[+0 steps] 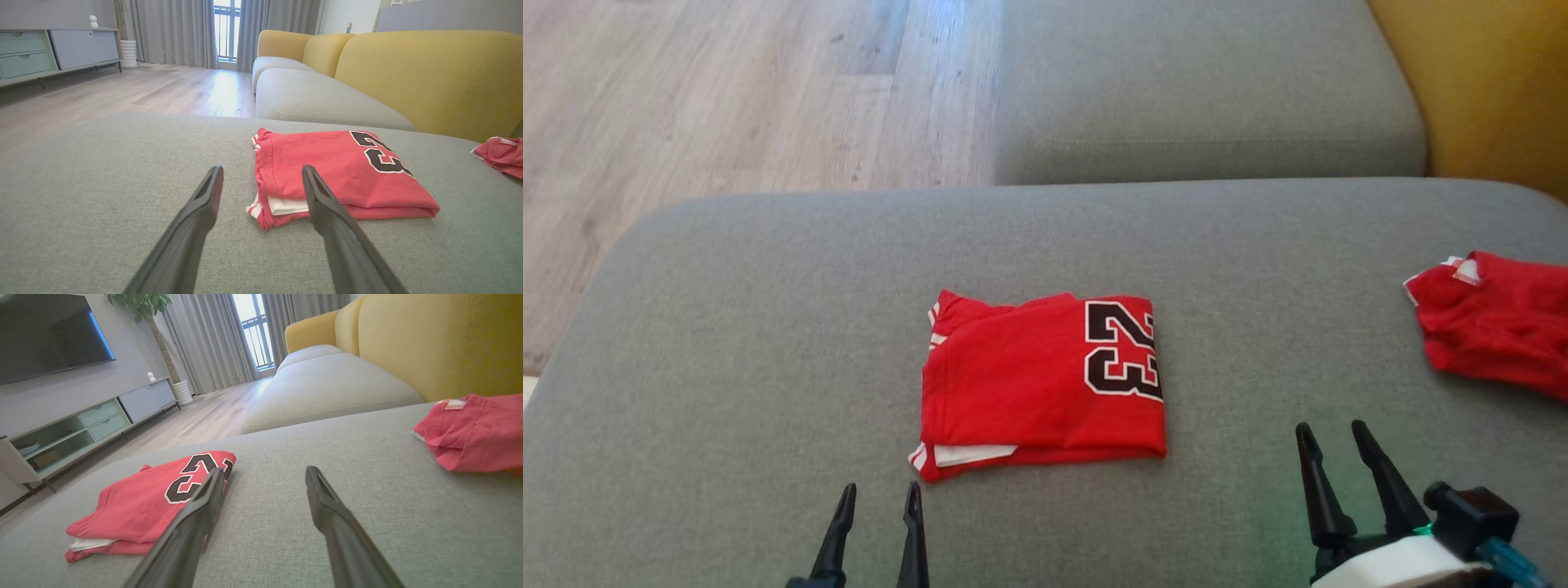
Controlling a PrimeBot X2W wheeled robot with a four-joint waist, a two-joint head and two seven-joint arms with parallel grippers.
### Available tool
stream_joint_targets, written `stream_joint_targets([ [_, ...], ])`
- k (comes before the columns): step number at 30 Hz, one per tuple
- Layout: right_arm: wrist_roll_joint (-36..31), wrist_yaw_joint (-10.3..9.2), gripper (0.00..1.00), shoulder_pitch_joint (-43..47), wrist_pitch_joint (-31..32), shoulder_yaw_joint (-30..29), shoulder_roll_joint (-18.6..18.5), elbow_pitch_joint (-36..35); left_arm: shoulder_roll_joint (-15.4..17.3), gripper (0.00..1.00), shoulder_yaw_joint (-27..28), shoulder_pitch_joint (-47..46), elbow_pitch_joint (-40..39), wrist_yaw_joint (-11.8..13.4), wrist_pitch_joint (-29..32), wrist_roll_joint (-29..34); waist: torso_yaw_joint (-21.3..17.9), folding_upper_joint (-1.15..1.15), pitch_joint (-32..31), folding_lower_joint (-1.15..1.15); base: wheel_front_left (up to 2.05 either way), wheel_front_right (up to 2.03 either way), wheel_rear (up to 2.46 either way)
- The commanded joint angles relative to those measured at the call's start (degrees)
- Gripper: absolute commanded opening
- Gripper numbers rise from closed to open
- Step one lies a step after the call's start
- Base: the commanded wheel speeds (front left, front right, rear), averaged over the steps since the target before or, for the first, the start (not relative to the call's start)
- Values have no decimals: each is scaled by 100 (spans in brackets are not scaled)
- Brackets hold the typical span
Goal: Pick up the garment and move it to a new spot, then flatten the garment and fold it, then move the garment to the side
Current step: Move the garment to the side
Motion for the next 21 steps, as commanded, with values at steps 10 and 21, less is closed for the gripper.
stream_joint_targets([
  [10,503,-5,100,-695,54,662,-178,375,-205,100,196,-414,-135,-106,-71,208,384,0,452,0,0,0,0],
  [21,2181,-5,100,-1940,1433,1079,-344,957,-399,100,119,-838,-120,-295,-71,344,898,0,1079,0,0,0,0],
])
